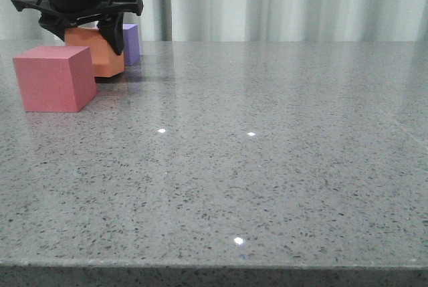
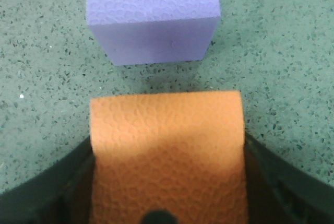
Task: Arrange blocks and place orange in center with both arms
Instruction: 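Lower the orange cube between the pink and purple cubes, open left gripper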
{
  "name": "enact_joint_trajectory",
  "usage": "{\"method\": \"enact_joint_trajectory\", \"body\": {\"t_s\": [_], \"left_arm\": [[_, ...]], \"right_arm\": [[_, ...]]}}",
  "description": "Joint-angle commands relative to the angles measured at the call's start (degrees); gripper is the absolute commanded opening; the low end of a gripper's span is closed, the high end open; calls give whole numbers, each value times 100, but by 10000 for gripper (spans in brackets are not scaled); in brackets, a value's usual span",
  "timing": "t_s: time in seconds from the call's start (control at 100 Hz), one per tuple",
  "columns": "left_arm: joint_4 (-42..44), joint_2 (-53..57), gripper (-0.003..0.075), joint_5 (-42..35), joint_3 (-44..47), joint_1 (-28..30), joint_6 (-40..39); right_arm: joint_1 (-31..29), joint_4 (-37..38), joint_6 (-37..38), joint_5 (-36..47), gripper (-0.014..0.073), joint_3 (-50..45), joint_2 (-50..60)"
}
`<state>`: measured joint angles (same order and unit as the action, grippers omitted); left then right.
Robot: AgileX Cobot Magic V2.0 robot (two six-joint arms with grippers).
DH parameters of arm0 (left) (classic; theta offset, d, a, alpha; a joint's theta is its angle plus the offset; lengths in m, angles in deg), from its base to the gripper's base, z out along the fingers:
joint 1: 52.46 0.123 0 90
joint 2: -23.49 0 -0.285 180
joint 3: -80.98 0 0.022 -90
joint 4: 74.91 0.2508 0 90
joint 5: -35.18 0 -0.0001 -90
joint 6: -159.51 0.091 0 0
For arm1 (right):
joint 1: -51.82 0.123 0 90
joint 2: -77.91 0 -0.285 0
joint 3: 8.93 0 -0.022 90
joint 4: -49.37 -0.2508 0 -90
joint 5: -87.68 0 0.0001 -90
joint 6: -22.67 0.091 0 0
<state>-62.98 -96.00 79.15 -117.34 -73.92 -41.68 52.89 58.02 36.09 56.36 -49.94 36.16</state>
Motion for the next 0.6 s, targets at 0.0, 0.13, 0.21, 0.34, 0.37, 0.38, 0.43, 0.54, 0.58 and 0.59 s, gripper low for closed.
{"method": "enact_joint_trajectory", "body": {"t_s": [0.0, 0.13, 0.21, 0.34, 0.37, 0.38, 0.43, 0.54, 0.58, 0.59], "left_arm": [[53, 378, 210, -272, -142, 16, -6], [53, 378, 210, -153, -142, 16, -6], [-10, 378, 214, -90, -142, 16, -30], [-31, 378, 358, -90, -142, 16, -30], [-31, 378, 417, -90, -142, 16, -30], [-31, 378, 449, -90, -142, 16, -30], [-76, 378, 575, -90, -142, 16, -30], [-85, 378, 709, -101, -142, 16, -30], [-85, 378, 697, -101, -142, 16, -30], [-85, 378, 688, -101, -142, 16, -30]], "right_arm": [[-39, 102, -39, 429, -69, 147, 7], [-39, 102, -39, 429, -69, 147, 7], [-39, 102, -39, 429, -69, 147, 7], [-39, 102, -39, 429, -69, 147, 7], [-39, 102, -39, 429, -69, 147, 7], [-39, 102, -39, 429, -69, 147, 7], [-39, 102, -39, 429, -69, 147, 7], [-39, 102, -39, 429, -69, 147, 7], [-39, 102, -39, 429, -69, 147, 7], [-39, 102, -39, 429, -69, 147, 7]]}}
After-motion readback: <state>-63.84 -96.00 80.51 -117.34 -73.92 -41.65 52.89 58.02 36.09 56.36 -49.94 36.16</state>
